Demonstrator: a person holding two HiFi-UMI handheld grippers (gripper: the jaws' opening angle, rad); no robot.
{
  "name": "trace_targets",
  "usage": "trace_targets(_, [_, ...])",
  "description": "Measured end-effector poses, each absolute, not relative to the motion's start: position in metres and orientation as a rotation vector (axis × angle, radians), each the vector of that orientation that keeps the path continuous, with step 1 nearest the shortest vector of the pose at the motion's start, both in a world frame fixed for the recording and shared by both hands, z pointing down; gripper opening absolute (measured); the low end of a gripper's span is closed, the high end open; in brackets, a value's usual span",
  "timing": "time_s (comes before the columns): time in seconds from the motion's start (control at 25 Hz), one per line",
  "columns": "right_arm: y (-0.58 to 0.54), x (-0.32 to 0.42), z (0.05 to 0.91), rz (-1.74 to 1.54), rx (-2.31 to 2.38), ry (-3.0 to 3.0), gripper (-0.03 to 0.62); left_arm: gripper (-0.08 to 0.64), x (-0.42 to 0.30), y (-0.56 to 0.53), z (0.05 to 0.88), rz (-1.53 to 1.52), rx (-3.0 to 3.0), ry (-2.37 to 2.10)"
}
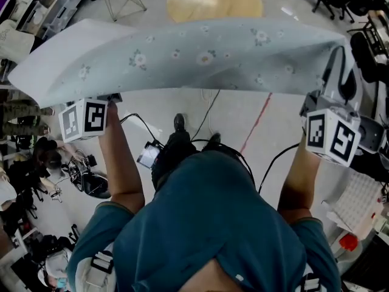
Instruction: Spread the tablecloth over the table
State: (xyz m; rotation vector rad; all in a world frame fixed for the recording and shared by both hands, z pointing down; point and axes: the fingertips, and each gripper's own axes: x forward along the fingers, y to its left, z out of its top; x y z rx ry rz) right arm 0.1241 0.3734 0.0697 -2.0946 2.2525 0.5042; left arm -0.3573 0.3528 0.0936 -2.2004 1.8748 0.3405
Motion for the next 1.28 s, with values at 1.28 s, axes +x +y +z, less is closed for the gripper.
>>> trace_targets(1.28, [0.194, 0.105, 0.101, 0.397, -2.396, 2.141, 0.018, 0.003, -0.372, 0.085, 0.148, 0.338, -2.477, 1.75])
